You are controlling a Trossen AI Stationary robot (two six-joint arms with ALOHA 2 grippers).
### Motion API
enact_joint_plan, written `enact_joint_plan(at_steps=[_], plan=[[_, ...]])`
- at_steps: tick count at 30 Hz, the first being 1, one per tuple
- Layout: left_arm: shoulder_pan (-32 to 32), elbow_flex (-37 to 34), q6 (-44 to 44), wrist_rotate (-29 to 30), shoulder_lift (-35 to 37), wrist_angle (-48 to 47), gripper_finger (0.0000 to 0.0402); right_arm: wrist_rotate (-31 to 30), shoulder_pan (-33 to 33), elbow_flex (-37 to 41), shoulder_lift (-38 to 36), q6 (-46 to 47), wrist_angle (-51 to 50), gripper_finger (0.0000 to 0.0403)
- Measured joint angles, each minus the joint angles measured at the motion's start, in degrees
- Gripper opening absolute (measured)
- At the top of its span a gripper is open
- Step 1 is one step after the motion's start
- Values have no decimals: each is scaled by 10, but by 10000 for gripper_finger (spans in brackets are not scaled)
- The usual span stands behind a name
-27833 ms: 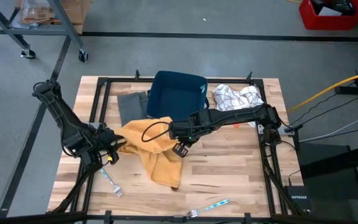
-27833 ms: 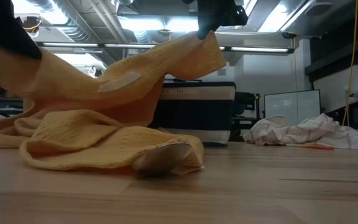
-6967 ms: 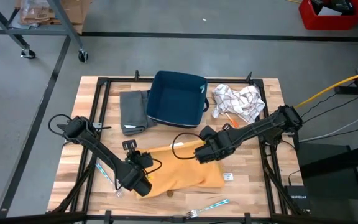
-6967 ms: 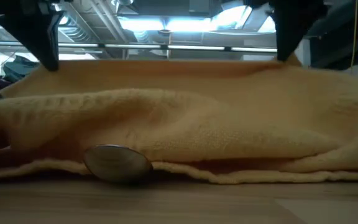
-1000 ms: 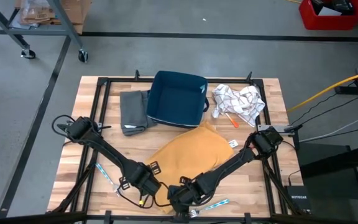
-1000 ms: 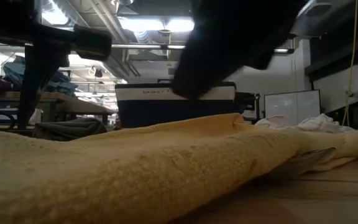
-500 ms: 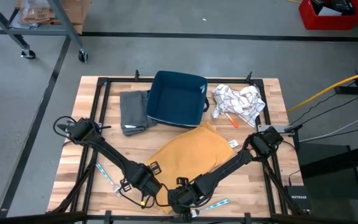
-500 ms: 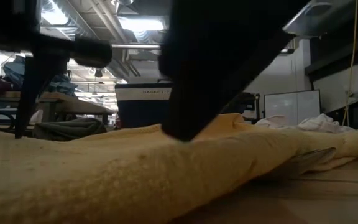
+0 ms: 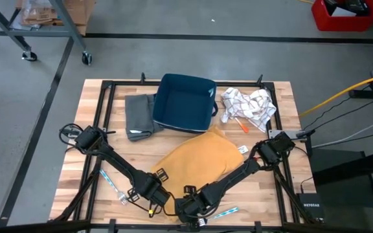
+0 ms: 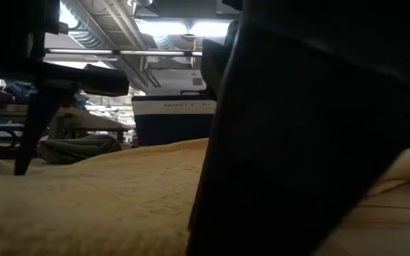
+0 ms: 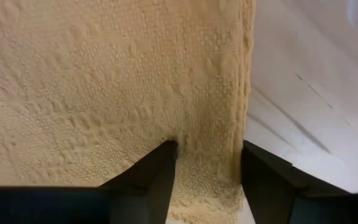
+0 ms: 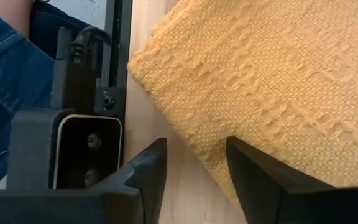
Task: Fold towel
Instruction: Fold the yellow towel
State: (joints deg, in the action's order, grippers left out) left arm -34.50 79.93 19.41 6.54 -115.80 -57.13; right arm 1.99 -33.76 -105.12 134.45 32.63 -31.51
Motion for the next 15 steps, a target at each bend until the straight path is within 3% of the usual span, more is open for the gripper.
enact_joint_plan(at_steps=[10, 15], plan=[[0, 0, -67, 1, 2, 12, 14, 0, 0, 0, 0, 84, 4, 13], [-1, 1, -84, 2, 3, 10, 12, -1, -1, 0, 0, 130, 15, 21]])
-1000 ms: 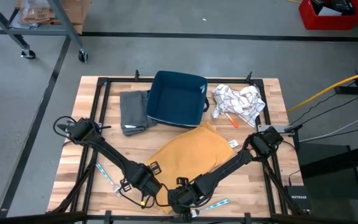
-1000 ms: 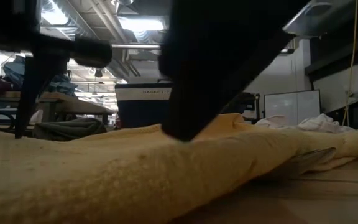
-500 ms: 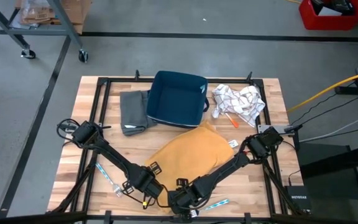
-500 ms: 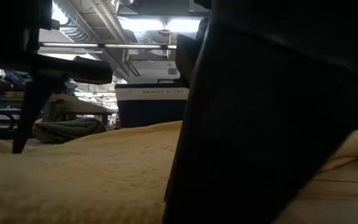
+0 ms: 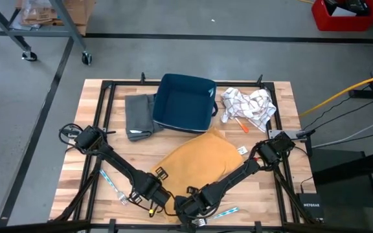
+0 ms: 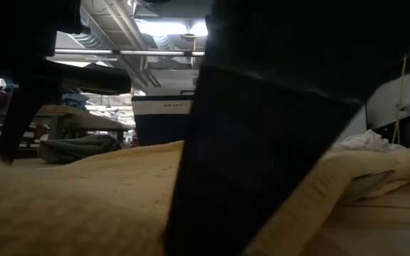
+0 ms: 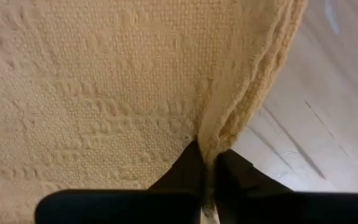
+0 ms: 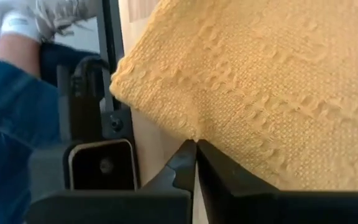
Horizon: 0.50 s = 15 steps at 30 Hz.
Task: Fold towel
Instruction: Fold the yellow towel
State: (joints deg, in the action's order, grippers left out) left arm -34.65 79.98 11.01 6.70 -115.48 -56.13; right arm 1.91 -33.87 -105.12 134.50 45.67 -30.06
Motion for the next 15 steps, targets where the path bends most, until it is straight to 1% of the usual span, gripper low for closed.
enact_joint_plan(at_steps=[4, 8, 12, 15], plan=[[-6, 21, -1, 0, -2, -45, 5, 0, 0, -16, 1, 32, -5, 5], [-15, 62, -2, -1, -1, -108, 3, -10, -4, -50, 1, 40, -11, 7], [-23, 110, -2, -1, -1, -145, 3, -43, -12, -104, 1, 43, -49, 4], [-25, 146, -8, -11, -1, -163, 2, -74, -21, -145, 1, 54, -108, 3]])
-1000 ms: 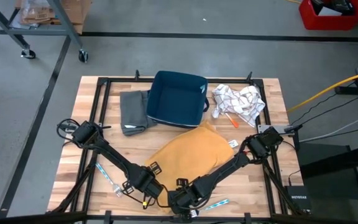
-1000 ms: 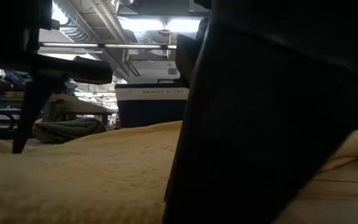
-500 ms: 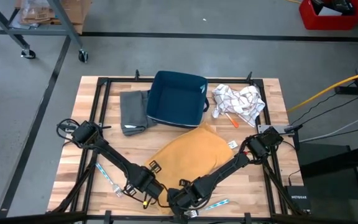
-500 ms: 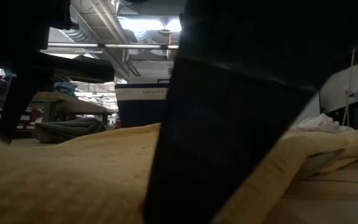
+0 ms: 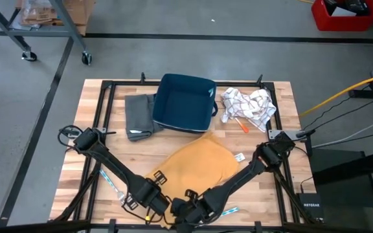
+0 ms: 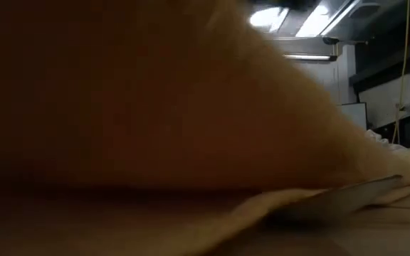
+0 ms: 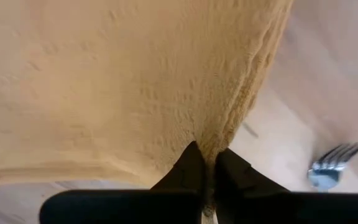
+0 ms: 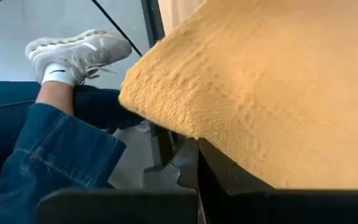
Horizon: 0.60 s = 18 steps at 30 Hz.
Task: Fold towel
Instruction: Fold the yellow towel
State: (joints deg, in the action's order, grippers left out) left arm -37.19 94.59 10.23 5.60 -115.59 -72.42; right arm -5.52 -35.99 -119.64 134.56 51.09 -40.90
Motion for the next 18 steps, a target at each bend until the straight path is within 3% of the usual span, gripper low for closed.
enact_joint_plan(at_steps=[9, 18], plan=[[19, 83, 2, -11, 1, -12, 1, -96, -29, -56, -1, 106, -162, 4], [73, 95, -33, -10, 1, -4, 1, -119, -34, -57, -1, 298, -277, 3]])
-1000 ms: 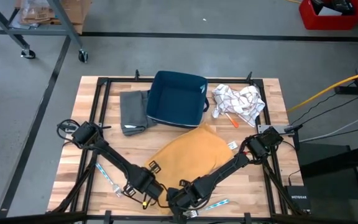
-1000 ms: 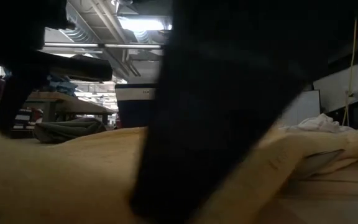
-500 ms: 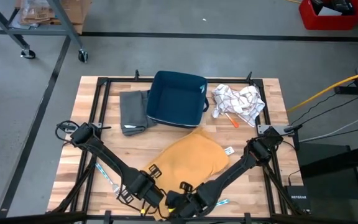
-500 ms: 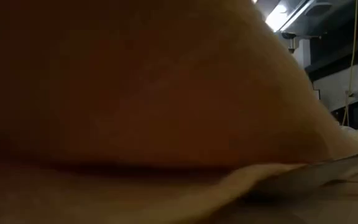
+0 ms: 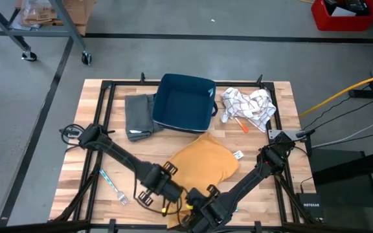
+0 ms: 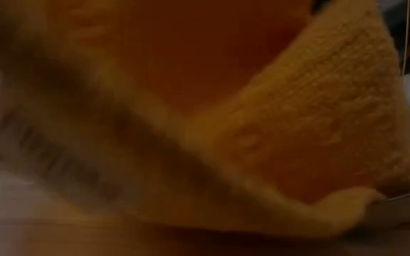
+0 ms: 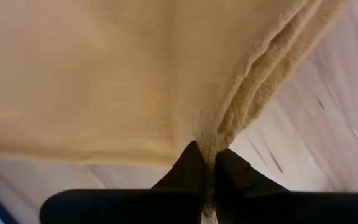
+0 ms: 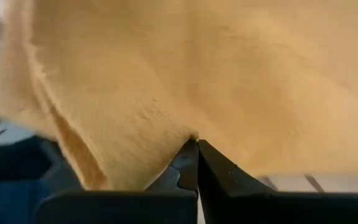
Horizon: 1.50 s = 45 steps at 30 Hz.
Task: Fold towel
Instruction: Fold the yellow towel
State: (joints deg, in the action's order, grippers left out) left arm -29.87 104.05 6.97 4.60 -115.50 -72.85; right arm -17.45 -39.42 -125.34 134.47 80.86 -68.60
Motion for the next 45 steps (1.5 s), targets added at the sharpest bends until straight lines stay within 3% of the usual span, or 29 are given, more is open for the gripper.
enact_joint_plan(at_steps=[6, 18, 33, 45], plan=[[38, 1, -37, 0, 2, 19, 1, 8, 1, 0, -1, 108, -63, 2], [115, 2, -17, 0, 3, 129, 1, 23, 1, 1, -2, 252, -216, 1], [179, 2, 58, 1, 3, 169, 7, 5, 1, 43, -3, 239, -213, 4], [179, 1, 72, 0, 3, 168, 4, 5, 2, 70, -3, 239, -214, 136]])
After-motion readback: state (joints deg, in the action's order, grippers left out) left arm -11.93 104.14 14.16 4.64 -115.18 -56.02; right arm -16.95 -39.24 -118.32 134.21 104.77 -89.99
